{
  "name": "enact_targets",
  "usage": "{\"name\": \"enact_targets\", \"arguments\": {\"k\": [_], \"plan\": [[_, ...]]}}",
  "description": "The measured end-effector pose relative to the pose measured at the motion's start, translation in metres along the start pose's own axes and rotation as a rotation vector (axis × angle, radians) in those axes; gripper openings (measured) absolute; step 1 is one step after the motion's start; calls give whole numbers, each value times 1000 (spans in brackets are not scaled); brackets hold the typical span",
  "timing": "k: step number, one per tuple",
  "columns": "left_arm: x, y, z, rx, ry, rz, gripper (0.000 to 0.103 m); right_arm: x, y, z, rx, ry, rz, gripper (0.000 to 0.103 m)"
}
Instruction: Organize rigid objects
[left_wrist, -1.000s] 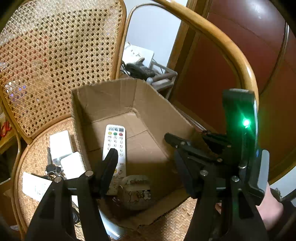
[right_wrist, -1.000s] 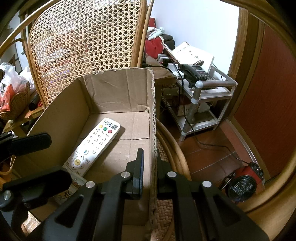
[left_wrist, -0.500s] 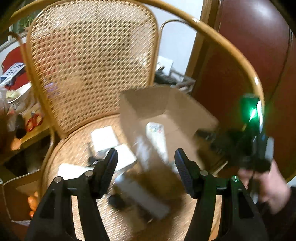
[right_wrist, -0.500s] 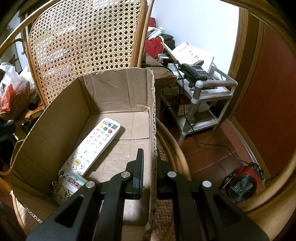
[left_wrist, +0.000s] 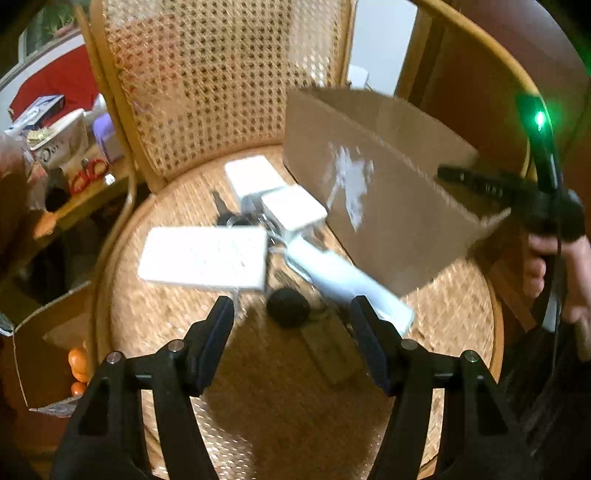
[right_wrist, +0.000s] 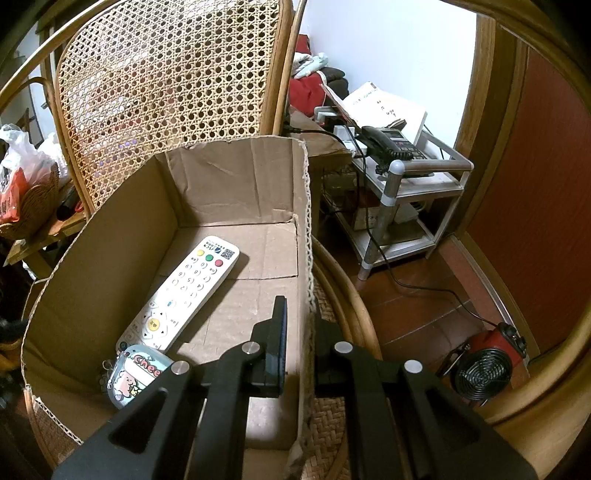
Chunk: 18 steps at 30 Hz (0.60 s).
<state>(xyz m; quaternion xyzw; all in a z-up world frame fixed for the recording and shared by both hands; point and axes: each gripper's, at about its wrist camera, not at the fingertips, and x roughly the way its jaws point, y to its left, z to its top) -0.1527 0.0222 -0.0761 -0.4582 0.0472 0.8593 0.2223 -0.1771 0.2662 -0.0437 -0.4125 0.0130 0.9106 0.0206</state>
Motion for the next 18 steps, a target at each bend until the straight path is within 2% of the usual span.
{"name": "enact_targets", "arguments": {"k": [4,7,9,11,14,18], "plan": [[14,-10,-7,16,25,-36,64,0,1,0,-2,0,-1,11],[26,-12,-13,26,62,-10,64,0,1,0,-5,-1,0,11],[29,-10,-15,8,71,-27,67,0,1,0,-4,0,0,11],[30,-9,-15,6,77,2,72,0,1,0,-4,-1,-1,11],[30,1,-17,-19,85,75,72,0,1,0,-7,-2,-2,11],[27,4,-19,-20,78,67,67,0,1,0,-6,-2,-3,11]]}}
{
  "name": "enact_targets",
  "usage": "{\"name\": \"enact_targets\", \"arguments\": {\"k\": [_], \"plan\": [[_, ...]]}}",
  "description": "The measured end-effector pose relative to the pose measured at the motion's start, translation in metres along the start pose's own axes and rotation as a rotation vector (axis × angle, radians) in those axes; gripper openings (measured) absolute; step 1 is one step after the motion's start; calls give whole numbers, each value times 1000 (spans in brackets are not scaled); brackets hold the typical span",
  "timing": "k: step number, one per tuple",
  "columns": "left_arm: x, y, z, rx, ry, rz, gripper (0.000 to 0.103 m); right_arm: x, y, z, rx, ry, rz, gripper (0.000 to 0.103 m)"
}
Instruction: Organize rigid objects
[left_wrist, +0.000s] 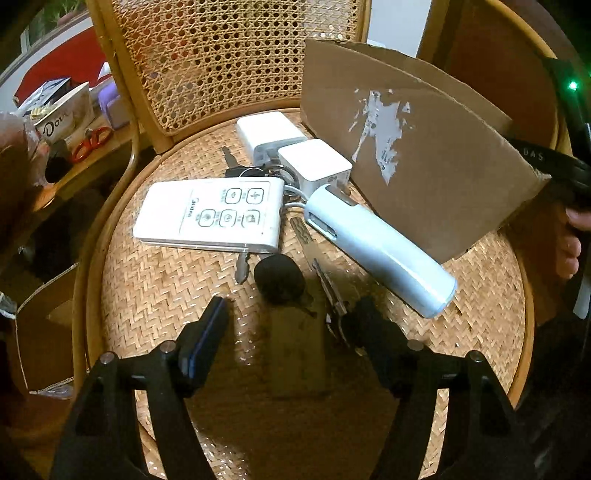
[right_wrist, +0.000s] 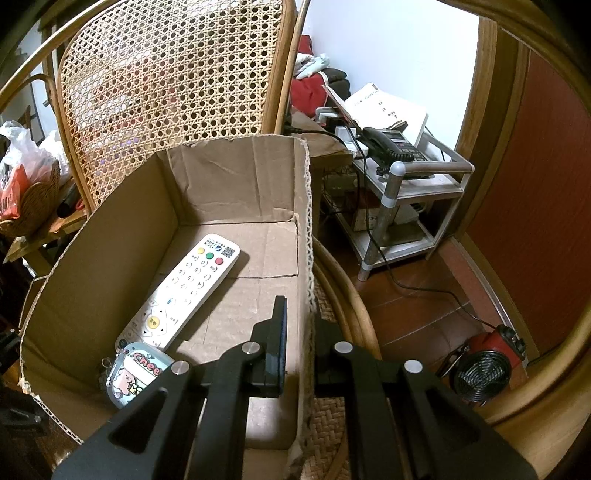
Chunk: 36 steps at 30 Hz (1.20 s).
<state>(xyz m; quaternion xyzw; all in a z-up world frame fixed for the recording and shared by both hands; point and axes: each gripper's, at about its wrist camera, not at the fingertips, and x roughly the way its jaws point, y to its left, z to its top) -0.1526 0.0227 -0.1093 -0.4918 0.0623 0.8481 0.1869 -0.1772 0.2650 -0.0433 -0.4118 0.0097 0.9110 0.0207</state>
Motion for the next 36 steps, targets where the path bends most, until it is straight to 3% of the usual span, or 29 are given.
{"name": "enact_targets", "arguments": {"k": [1,3,6,10,15,36], "plan": [[-1,-1,-1,7,-4,-5,64,0,0,0,0,0,0,11],[-1,-4,-1,25,-11,-28,44,0,0,0,2,1,1,11],[-3,-8,0,35,-12,-71,32,0,0,0,0,0,2,11],[-4,-7,3,28,-24,-89,28,0,0,0,2,1,1,11],[-16,0,11,0,-58,-120,8,0,0,1,3,1,1,11],[-59,13,48,-51,-190,-199,6,0,0,0,4,2,1,11]]}}
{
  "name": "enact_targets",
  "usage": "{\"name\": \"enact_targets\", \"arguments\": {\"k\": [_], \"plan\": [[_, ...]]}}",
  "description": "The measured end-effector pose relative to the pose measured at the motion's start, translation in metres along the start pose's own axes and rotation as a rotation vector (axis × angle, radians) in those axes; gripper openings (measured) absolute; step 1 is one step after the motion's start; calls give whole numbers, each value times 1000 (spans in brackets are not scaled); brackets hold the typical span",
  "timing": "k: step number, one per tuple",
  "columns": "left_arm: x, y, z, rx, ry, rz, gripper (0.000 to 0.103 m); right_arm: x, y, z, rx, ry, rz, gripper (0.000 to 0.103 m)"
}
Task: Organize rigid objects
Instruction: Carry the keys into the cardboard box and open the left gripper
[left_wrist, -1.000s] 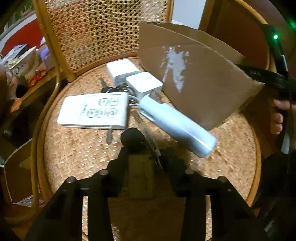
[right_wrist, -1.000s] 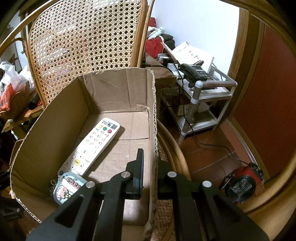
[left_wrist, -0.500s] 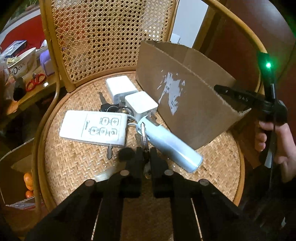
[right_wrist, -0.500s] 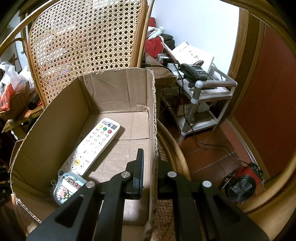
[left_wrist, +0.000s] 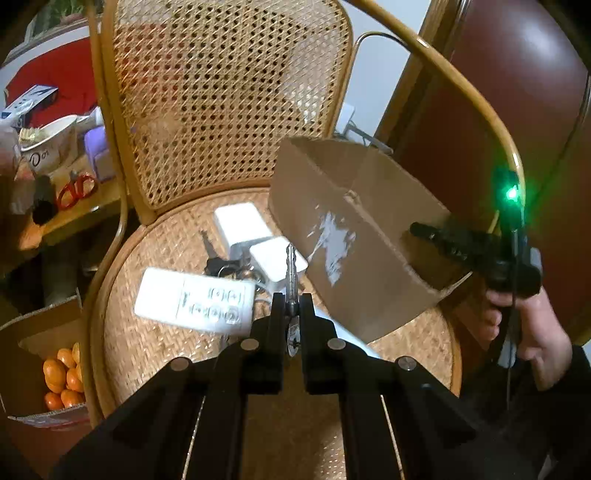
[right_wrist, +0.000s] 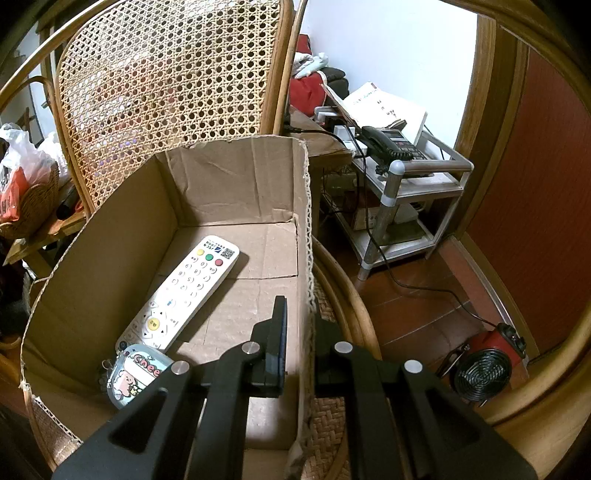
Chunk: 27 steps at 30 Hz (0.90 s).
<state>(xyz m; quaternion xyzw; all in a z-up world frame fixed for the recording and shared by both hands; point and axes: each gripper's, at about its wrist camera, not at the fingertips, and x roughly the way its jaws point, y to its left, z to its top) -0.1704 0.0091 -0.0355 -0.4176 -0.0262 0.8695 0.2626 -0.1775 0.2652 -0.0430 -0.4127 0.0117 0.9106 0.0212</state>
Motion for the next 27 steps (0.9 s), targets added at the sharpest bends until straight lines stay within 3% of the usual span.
{"name": "enact_targets", "arguments": {"k": [14,22,27], "plan": [[-20,-37,51,32,-98,-77,6,1,-1,2,8,2,0,11],[-39,-40,79,10,-177,-137,6,2,0,2,12,4,1,11],[-36,-59,92,52,-168,-163,6,2,1,3,18,11,-4,11]]}}
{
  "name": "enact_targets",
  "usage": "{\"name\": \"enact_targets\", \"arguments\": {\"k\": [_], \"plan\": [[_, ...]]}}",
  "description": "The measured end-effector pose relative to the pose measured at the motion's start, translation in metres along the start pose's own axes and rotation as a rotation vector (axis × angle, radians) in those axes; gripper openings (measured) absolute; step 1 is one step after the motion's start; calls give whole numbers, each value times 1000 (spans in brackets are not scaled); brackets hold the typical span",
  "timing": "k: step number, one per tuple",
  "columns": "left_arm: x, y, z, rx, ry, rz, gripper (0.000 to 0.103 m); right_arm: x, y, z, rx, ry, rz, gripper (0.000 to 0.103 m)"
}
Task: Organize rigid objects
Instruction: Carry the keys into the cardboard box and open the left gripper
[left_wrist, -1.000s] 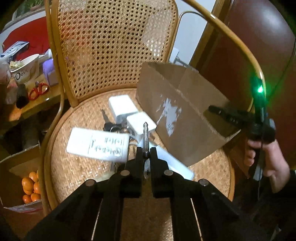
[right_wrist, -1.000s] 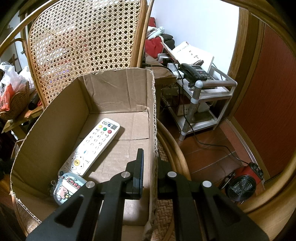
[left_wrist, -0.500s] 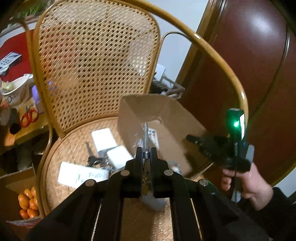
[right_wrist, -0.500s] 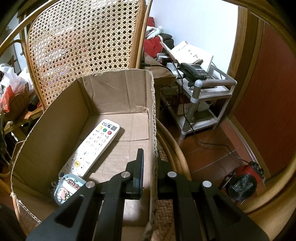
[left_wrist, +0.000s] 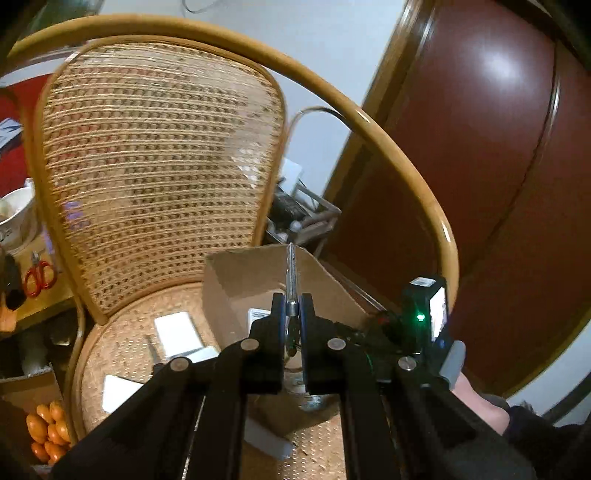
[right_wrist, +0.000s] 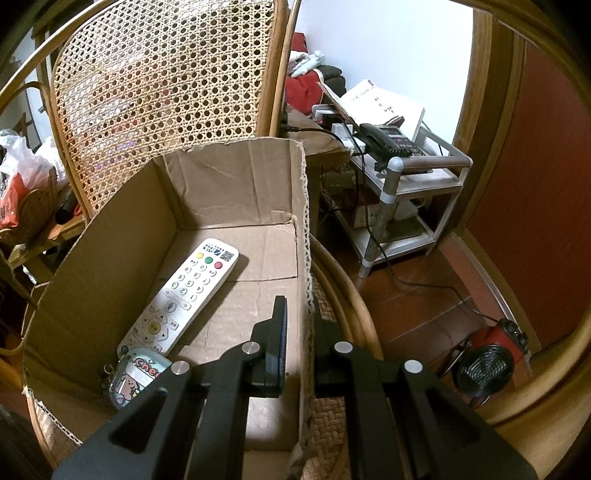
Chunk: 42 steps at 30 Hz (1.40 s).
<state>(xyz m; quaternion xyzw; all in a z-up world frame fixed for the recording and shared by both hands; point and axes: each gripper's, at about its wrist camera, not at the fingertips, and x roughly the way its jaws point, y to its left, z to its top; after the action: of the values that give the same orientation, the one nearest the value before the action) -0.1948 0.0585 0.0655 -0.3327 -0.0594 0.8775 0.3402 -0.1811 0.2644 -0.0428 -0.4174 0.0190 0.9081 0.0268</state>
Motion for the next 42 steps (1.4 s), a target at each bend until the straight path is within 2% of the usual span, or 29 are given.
{"name": "enact_targets", "arguments": {"k": [9,13,19,33,42], "plan": [[18,-42,22,81,1,-12,6,1,-2,0,-5,15,-5,11],[35,-52,25,101,25,9,6,1,-3,0,0,18,-2,11],[75,-50,8,131,103,95,6,1,-3,0,1,17,-1,11],[133,-30,-27,103,239,154,6,3,0,1,7,17,2,11],[153,-25,-42,99,286,175,7,3,0,1,6,17,3,11]]}}
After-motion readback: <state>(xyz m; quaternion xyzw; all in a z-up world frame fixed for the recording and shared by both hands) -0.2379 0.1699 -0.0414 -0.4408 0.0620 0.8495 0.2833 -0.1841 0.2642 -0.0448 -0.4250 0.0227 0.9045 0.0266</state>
